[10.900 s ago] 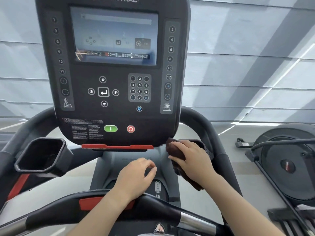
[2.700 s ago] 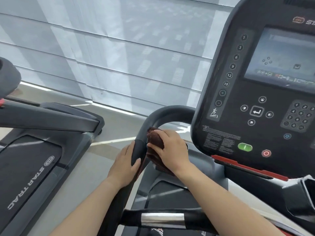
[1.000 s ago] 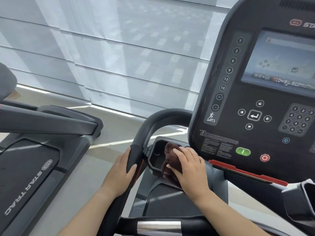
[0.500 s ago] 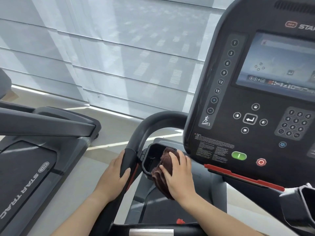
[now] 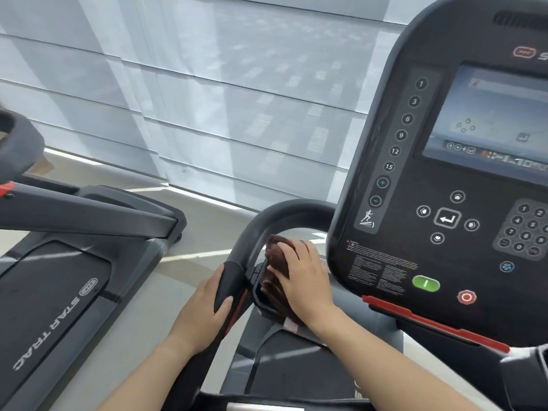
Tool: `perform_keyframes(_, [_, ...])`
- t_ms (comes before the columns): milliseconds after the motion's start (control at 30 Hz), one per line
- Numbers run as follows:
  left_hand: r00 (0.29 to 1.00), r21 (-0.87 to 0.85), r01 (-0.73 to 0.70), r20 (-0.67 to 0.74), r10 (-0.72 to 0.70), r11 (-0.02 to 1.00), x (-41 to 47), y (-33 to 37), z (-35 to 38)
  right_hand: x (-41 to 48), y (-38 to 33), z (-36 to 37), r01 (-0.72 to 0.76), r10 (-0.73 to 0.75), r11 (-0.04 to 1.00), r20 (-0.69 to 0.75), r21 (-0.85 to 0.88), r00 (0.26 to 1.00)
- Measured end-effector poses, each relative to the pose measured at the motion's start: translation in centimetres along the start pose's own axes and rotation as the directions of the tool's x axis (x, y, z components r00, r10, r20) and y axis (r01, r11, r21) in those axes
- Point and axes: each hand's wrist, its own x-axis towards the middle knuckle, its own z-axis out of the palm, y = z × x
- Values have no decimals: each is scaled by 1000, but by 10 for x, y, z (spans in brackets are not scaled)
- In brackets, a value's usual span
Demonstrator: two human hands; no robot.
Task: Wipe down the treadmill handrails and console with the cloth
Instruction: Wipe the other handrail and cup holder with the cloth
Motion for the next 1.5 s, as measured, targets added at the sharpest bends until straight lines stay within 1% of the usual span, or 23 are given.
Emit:
perform_keyframes(67, [1000,-11,3,3,-3,1000,0,-1,0,21,4,4,-64,71,997,139,-54,988])
perform_keyframes(133, [1000,-17,4,6,-4,1000,0,-2,1,31,9,9,-83,112,987,220,-135,969])
perform_keyframes(200, [1000,-22,4,11,-4,1000,1,-4,0,29,12,11,-69,102,985,220,-156,970])
perform_keyframes(333, [1000,-41,1,17,-1,999,2,-7,1,13,21,17,-15,45,982,154,-190,987])
perform_keyframes(433, [1000,-36,-3,16,4,999,4,-8,2,25,19,18,-29,57,985,162,-171,985])
perform_keyframes(500, [1000,-32,4,16,-4,999,4,-9,2,34,15,18,-28,52,989,170,-143,984])
perform_keyframes(633, [999,-30,17,28,-16,999,4,-7,1,34,20,17,13,-2,998,169,-60,986])
perform_keyframes(800, [998,-25,67,3,-67,997,-1,-2,0,30,20,4,25,-39,990,101,137,994])
perform_keyframes(867, [994,-31,110,-22,-111,993,-8,-2,0,36,11,-3,57,-83,969,97,239,992])
perform_keyframes(933, [987,-30,155,-41,-156,988,-19,-2,-1,47,-7,-6,117,-158,939,103,323,982])
perform_keyframes(1000, [980,-32,191,-58,-192,981,-32,-3,-2,57,-29,-1,157,-213,911,109,381,971])
perform_keyframes(1067, [973,-26,218,-74,-219,976,-46,-6,-3,59,-48,12,158,-237,899,150,409,960])
perform_keyframes(1100, [968,-19,238,-78,-239,971,-53,-8,-4,57,-54,22,171,-253,910,181,377,950])
perform_keyframes(1200, [946,-10,314,-79,-314,949,-69,-12,-3,51,-59,47,305,-331,942,227,143,916])
perform_keyframes(1233, [940,-8,330,-85,-329,944,-71,-12,-3,52,-59,50,317,-335,942,226,114,915])
perform_keyframes(1333, [940,-2,327,-101,-326,945,-70,-10,-2,50,-59,52,312,-331,943,212,120,920])
perform_keyframes(1500, [944,-36,312,-96,-315,949,-67,-12,-2,30,-61,57,418,-439,897,205,142,874])
